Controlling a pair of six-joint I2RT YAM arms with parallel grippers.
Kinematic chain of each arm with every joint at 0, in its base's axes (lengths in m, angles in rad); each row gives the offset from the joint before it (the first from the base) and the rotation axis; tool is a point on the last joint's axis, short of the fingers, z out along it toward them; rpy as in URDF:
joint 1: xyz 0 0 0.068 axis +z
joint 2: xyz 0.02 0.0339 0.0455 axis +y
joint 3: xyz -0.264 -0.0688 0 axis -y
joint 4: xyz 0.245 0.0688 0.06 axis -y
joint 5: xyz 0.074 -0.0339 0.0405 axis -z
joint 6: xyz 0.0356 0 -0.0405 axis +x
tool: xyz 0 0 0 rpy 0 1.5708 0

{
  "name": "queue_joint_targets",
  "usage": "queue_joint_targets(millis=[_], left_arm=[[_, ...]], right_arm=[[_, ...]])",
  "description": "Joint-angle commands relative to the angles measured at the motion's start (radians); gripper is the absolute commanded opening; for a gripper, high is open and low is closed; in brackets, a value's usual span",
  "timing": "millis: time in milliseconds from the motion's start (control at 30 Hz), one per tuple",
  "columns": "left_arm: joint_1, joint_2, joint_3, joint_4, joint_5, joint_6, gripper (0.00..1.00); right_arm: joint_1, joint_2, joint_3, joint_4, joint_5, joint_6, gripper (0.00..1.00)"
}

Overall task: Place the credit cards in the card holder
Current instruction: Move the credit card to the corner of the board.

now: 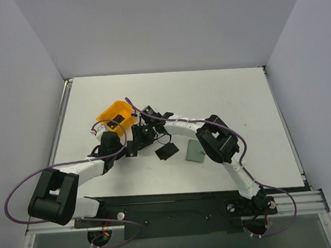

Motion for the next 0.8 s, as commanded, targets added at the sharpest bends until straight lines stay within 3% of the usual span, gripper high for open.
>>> queue_joint_targets(millis=[0,200,533,767], left_arm=[[-0.039,-0.038,-0.082,-0.032,0.032,-0.022,0.01],[-0.130,-0.129,-0.147,-0.053,0.023,-0.080,0.00],[-0.349,-0.306,-0.178,-0.268,-0.057,-0.197,0.00],[-0.409,-0.415,-0.211,-0.356,-0.066,-0.224,0.00]], right_arm=[[0.028,0.058,-0.060,-0.109,0.024,-0.032,0.31],[0.048,0.020,-0.158,-0.094,0.035,-0.041,0.31],[0.111,-0.090,-0.330,-0.066,0.084,-0.015,0.31],[0.177,-0.141,-0.399,-0.063,0.110,-0.004,0.31]])
